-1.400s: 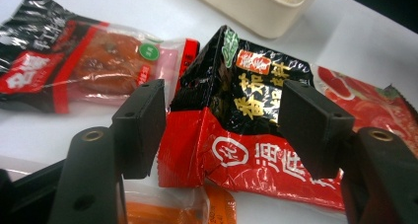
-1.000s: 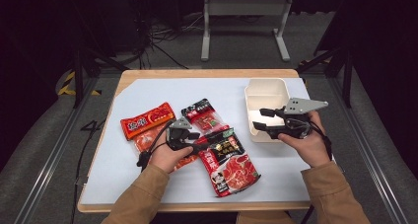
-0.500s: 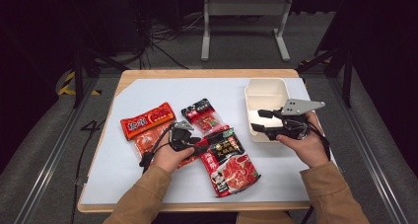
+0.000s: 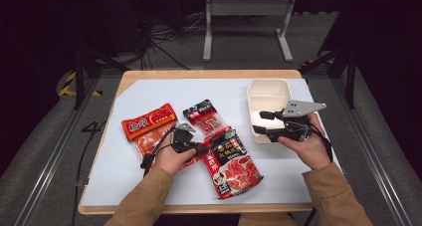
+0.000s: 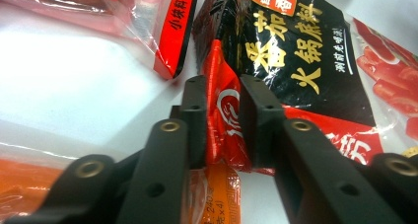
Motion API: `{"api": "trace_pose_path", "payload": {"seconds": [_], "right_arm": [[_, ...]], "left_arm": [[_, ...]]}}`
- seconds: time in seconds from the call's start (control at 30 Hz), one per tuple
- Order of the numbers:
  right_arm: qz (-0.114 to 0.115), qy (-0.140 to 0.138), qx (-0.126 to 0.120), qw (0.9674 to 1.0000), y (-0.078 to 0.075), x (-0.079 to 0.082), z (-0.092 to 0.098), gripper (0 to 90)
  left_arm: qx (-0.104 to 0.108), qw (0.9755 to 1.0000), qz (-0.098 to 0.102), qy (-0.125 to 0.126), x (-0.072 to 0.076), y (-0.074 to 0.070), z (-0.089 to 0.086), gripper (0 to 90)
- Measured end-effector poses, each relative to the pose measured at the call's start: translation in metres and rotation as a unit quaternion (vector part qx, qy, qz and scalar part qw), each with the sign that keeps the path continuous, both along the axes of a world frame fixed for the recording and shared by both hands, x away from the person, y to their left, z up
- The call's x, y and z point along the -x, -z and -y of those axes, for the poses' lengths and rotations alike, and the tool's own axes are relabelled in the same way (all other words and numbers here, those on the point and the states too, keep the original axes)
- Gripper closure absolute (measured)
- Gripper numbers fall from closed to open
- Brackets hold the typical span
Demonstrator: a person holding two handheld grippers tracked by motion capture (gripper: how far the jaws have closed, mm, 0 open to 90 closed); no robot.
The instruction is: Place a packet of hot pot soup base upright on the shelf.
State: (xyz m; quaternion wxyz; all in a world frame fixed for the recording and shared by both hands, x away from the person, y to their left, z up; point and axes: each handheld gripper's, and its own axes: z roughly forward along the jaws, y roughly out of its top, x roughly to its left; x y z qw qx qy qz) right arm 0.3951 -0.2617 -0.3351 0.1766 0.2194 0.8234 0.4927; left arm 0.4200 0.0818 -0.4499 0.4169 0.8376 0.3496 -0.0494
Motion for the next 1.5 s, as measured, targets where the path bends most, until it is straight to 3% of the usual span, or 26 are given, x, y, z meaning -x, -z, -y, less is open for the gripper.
{"api": "trace_pose_path", "payload": {"seconds": [0.33, 0.47, 0.63, 0.87, 1.03, 1.23, 1.5], "right_arm": [[0.001, 0.000, 0.003, 1.0000, 0.000, 0.000, 0.000, 44.7], [0.000, 0.001, 0.002, 1.0000, 0.000, 0.000, 0.000, 44.9], [0.001, 0.003, 0.002, 1.0000, -0.001, 0.001, 0.001, 45.1], [0.004, 0.005, -0.001, 1.0000, -0.003, 0.002, 0.002, 45.5], [0.008, 0.008, -0.009, 0.9999, -0.007, 0.004, 0.005, 46.6], [0.014, 0.010, -0.020, 0.9996, -0.012, 0.007, 0.008, 47.8], [0.020, 0.002, -0.041, 0.9990, -0.019, 0.012, 0.009, 48.6]], "left_arm": [[-0.007, 0.9999, 0.005, -0.006, 0.003, -0.006, 0.000, 82.7], [0.002, 0.9999, 0.008, -0.009, 0.004, -0.011, -0.001, 84.4], [0.018, 0.9996, 0.020, -0.013, 0.008, -0.019, -0.002, 85.0], [0.025, 0.9981, 0.055, -0.005, 0.017, -0.038, 0.001, 85.3], [0.030, 0.9957, 0.088, 0.002, 0.025, -0.053, 0.005, 85.6], [0.039, 0.9911, 0.127, 0.005, 0.037, -0.072, 0.006, 85.9], [0.057, 0.9849, 0.163, 0.014, 0.051, -0.096, 0.004, 86.0]]}}
